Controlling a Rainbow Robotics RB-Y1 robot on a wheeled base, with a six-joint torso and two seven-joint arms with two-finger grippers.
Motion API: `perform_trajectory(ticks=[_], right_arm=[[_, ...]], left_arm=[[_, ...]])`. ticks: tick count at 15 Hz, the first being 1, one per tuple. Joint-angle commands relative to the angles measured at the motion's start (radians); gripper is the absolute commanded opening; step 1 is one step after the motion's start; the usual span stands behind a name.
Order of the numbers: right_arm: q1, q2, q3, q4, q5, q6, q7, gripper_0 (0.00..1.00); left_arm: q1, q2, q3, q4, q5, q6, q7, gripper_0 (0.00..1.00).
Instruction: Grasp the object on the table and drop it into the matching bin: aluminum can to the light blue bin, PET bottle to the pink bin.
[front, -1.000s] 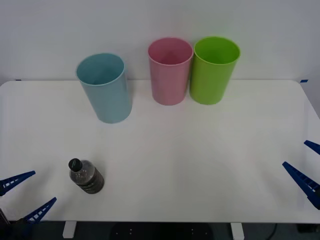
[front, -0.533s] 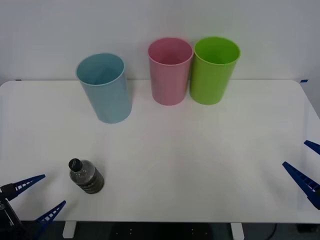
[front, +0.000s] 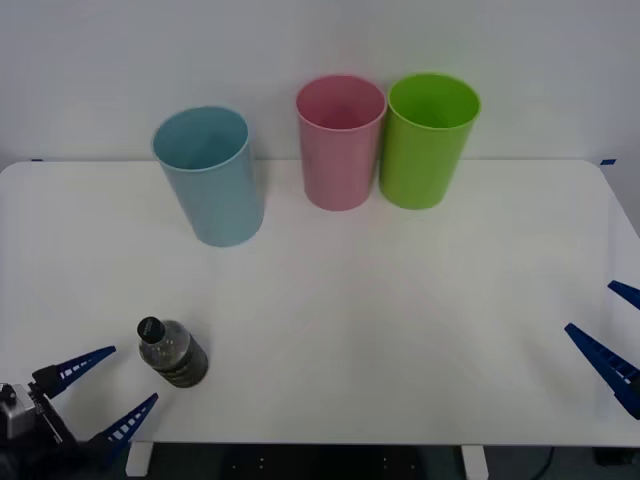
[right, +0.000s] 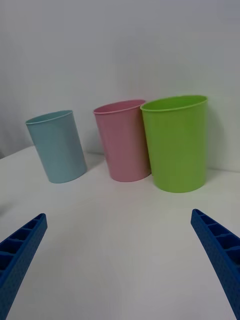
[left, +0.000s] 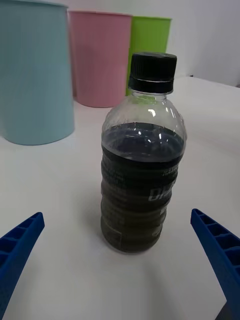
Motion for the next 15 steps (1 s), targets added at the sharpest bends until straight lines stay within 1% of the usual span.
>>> perform_trajectory(ticks=[1, 9, 15], right_arm=[[0.000, 0.000, 0.000, 0.000, 0.000, 0.000, 0.000, 1.00], [0.000, 0.000, 0.000, 0.000, 0.000, 0.000, 0.000, 1.00], [0.000, 0.000, 0.000, 0.000, 0.000, 0.000, 0.000, 1.00]], left_arm=[[-0.022, -0.035, -0.002, 0.000, -0.027, 0.013, 0.001, 1.00], [-0.070, -0.119, -0.002, 0.000, -0.099, 0.049, 0.005, 1.00], [-0.100, -0.148, -0.017, 0.003, -0.128, 0.078, 0.006, 1.00]])
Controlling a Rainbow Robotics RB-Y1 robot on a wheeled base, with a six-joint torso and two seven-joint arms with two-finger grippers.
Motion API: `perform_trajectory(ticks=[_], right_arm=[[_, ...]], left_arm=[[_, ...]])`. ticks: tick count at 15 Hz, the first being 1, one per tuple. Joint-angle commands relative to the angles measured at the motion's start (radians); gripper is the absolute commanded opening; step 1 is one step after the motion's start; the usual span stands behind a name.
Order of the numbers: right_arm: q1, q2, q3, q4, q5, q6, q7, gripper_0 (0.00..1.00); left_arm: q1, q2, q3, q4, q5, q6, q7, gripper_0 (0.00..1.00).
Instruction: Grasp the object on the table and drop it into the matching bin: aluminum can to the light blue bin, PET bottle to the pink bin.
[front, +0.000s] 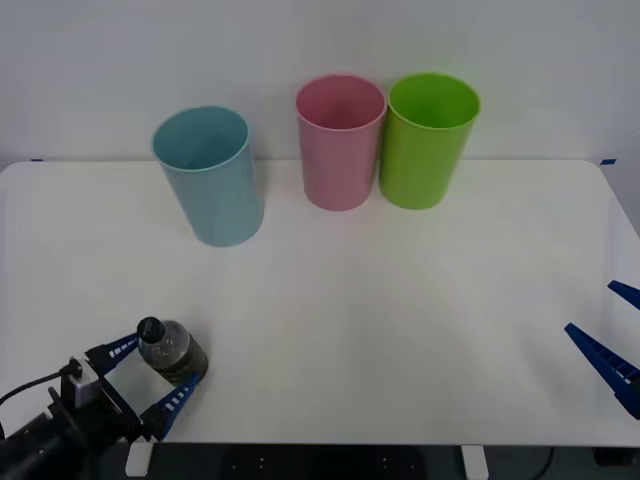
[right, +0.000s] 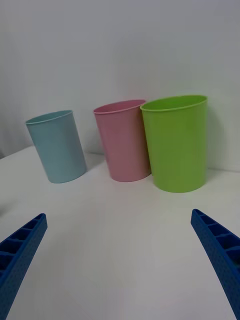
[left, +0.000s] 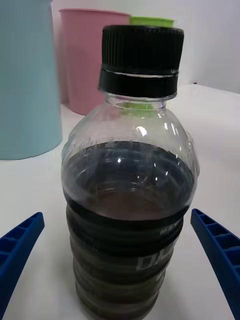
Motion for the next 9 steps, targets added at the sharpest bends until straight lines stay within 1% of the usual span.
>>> perform_trajectory(ticks=[1, 9], right_arm=[[0.000, 0.000, 0.000, 0.000, 0.000, 0.000, 0.000, 1.00], [0.000, 0.000, 0.000, 0.000, 0.000, 0.000, 0.000, 1.00]], left_arm=[[-0.013, -0.001, -0.016, 0.001, -0.003, 0.019, -0.001, 1.00], [-0.017, -0.006, -0.028, 0.001, -0.005, 0.030, -0.001, 1.00]])
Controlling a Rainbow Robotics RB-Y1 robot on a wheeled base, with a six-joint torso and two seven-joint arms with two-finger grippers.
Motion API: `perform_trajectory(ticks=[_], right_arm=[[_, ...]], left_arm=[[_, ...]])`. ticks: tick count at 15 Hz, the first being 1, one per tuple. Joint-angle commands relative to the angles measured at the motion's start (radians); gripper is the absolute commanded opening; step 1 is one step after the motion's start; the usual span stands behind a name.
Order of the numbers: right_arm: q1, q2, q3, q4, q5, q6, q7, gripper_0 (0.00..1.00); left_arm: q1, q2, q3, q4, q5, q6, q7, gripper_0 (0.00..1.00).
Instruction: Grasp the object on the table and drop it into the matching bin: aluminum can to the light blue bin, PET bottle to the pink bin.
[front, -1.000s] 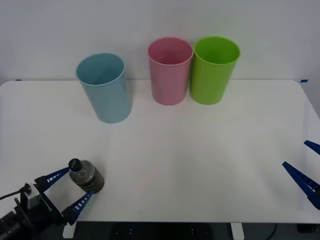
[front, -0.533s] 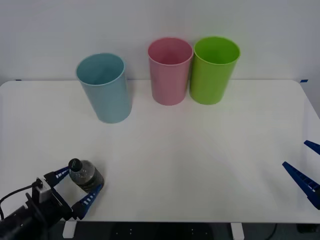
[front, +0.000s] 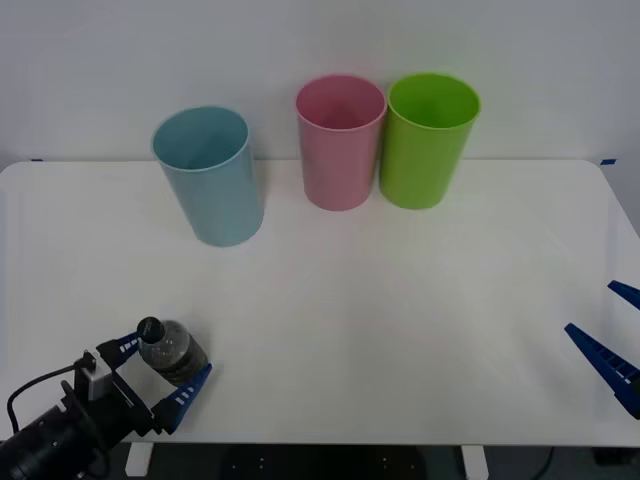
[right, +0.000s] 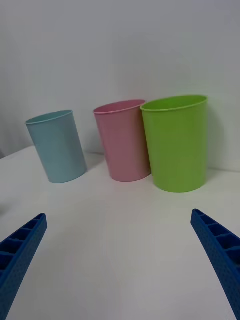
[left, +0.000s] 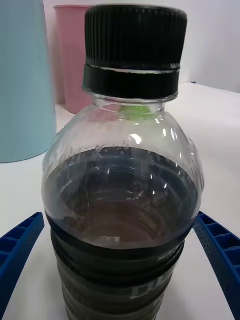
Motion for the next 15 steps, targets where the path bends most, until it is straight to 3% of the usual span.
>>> perform_trajectory(ticks=[1, 2, 3, 4, 5, 15], right_arm=[[0.000, 0.000, 0.000, 0.000, 0.000, 0.000, 0.000, 1.00], [0.000, 0.000, 0.000, 0.000, 0.000, 0.000, 0.000, 1.00], [0.000, 0.000, 0.000, 0.000, 0.000, 0.000, 0.000, 1.00], [0.000, 0.000, 0.000, 0.000, 0.000, 0.000, 0.000, 1.00], [0.000, 0.000, 0.000, 0.000, 0.000, 0.000, 0.000, 1.00], [0.000, 0.000, 0.000, 0.000, 0.000, 0.000, 0.000, 1.00]], left_arm=[[0.000, 0.000, 0.001, 0.000, 0.000, 0.000, 0.002, 0.86], [0.000, 0.000, 0.001, 0.000, 0.000, 0.000, 0.002, 0.40], [0.000, 0.000, 0.001, 0.000, 0.000, 0.000, 0.002, 0.16], [0.002, 0.000, 0.001, 0.000, -0.002, 0.000, 0.002, 0.04], [0.002, 0.000, 0.001, 0.000, -0.002, 0.000, 0.004, 0.00], [0.018, 0.012, 0.038, -0.002, 0.040, 0.000, 0.019, 0.00]])
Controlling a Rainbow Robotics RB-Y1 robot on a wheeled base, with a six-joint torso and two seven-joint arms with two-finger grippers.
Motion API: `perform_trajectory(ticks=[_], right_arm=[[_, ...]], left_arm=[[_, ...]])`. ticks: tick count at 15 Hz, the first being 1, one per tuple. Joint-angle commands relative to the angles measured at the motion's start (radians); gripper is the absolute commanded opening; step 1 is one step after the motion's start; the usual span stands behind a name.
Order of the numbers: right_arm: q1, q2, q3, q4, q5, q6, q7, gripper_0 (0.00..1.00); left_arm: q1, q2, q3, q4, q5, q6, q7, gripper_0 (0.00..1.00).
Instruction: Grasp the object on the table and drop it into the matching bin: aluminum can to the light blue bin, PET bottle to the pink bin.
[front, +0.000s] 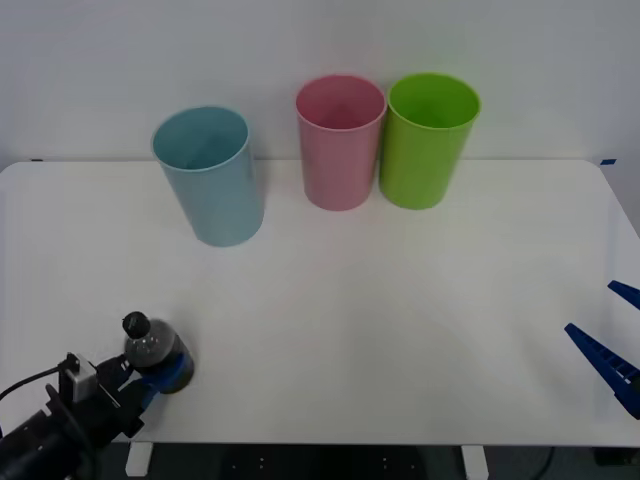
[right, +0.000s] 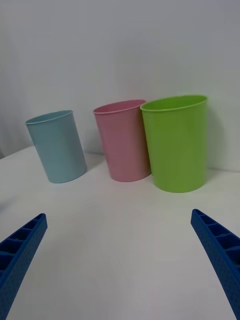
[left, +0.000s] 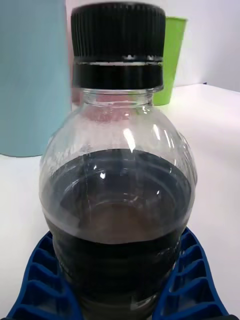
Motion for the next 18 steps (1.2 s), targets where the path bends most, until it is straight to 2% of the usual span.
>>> perform_trajectory(ticks=[1, 6, 12, 15, 18], right_arm=[[0.000, 0.000, 0.000, 0.000, 0.000, 0.000, 0.000, 1.00], [0.000, 0.000, 0.000, 0.000, 0.000, 0.000, 0.000, 1.00], [0.000, 0.000, 0.000, 0.000, 0.000, 0.000, 0.000, 1.00], [0.000, 0.000, 0.000, 0.000, 0.000, 0.000, 0.000, 1.00], [0.000, 0.000, 0.000, 0.000, 0.000, 0.000, 0.000, 1.00]], left_arm=[[0.005, 0.014, 0.001, 0.000, 0.040, 0.000, 0.010, 0.00], [0.007, 0.016, 0.016, -0.011, 0.136, 0.001, 0.037, 0.00], [0.007, 0.016, 0.016, -0.137, 0.199, 0.115, 0.098, 0.00], [0.007, 0.016, 0.022, -0.223, 0.204, 0.153, 0.202, 0.00], [0.002, 0.016, 0.004, -0.347, 0.191, 0.236, 0.313, 0.00]])
